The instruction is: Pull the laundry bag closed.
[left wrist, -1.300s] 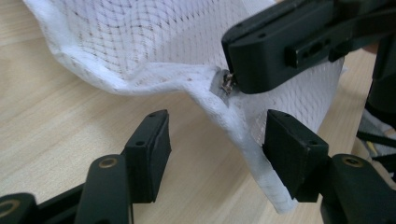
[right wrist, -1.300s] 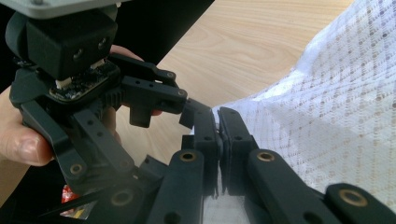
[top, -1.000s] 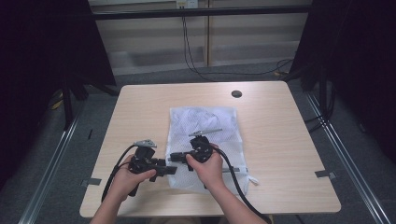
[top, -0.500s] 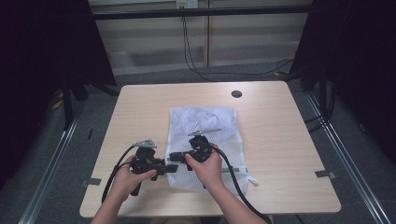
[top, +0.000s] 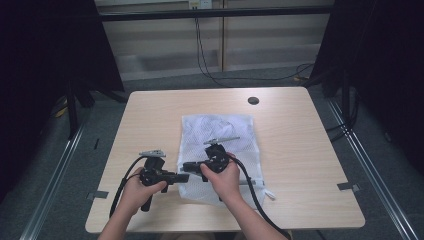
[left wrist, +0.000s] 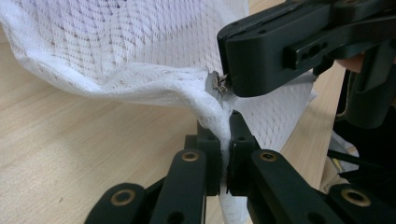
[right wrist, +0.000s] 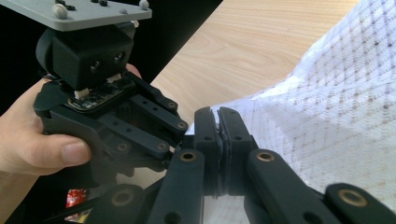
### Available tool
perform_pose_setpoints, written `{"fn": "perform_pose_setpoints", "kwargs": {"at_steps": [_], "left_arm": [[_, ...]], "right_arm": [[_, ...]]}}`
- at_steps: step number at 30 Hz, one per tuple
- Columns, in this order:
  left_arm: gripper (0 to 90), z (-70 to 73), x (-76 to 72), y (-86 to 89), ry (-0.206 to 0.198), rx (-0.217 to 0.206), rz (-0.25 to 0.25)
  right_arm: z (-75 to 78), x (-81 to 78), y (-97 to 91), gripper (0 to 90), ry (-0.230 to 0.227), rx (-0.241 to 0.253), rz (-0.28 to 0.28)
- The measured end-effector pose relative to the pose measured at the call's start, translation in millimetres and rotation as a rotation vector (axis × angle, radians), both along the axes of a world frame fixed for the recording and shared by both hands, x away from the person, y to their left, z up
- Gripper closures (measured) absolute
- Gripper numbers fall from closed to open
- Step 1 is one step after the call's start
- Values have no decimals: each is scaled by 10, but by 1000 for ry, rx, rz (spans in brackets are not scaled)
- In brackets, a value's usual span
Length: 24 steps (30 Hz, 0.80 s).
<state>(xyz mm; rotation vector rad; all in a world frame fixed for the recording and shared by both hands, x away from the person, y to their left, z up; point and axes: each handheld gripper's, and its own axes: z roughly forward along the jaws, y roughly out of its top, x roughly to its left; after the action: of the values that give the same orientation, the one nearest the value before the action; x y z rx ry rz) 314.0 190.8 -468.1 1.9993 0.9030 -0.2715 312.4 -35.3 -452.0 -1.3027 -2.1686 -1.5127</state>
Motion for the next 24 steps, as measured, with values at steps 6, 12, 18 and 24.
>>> {"fn": "perform_pose_setpoints", "kwargs": {"at_steps": [6, 12, 18, 24], "left_arm": [[875, 9, 3, 13, 15, -13, 10], [876, 16, -4, 23, 13, -16, 10], [875, 33, -17, 47, 17, -16, 20], [875, 44, -25, 41, 20, -15, 31]], "right_arm": [[-6, -1, -47, 879, 6, -4, 5], [-23, 7, -94, 879, 18, 4, 3], [-24, -4, -141, 879, 25, 7, 4], [-23, -11, -151, 879, 22, 2, 7]]}}
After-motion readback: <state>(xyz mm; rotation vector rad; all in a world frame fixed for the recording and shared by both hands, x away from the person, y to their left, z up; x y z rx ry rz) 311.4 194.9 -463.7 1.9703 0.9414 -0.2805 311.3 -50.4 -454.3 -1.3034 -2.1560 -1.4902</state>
